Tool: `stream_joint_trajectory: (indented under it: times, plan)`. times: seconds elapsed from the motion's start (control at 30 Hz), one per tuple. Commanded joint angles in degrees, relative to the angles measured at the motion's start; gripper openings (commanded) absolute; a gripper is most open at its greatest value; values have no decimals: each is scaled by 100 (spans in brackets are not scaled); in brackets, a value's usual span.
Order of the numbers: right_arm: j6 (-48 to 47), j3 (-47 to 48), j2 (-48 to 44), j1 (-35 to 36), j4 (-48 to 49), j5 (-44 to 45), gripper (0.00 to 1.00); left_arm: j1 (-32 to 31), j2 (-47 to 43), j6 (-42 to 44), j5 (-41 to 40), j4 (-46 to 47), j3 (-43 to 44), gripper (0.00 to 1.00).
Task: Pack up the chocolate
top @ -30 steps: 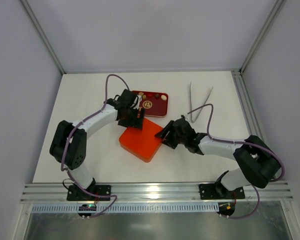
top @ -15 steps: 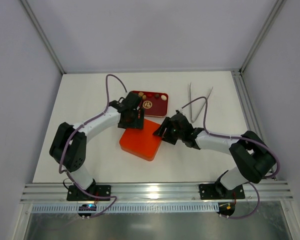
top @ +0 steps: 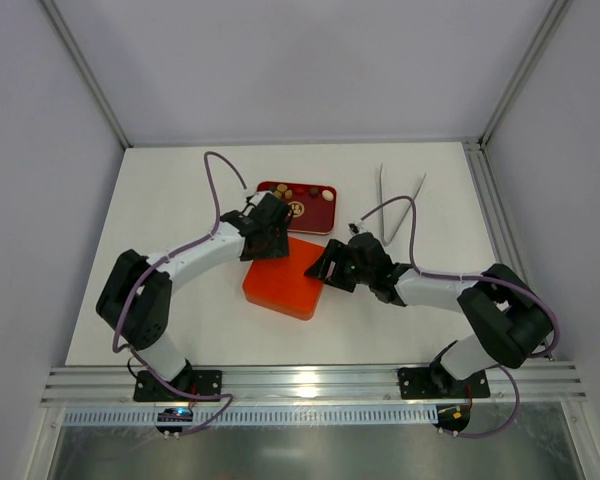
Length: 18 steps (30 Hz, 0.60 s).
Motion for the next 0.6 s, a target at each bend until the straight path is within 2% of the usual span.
stream_joint_trajectory:
  times: [0.0,0.13,0.37,0.43,0.57]
  plan:
    - [-252,-410,-177,278,423,-532,74,-285,832,-587,805,-317,-553,71]
    - [-129,-911,-511,314,687,-585,73,-294,867,-693,761,-290,-579,71]
    - [-58,-1299,-977,577,855,-568,64,-285,867,-816,779,-229,-614,71]
    - [-58,-1325,-951,691,819,-489,56,-285,850,-833,788,-203,-632,70]
    - [-32,-1404,-819,771,872,-392,47,-303,788,-886,832,-176,-693,70]
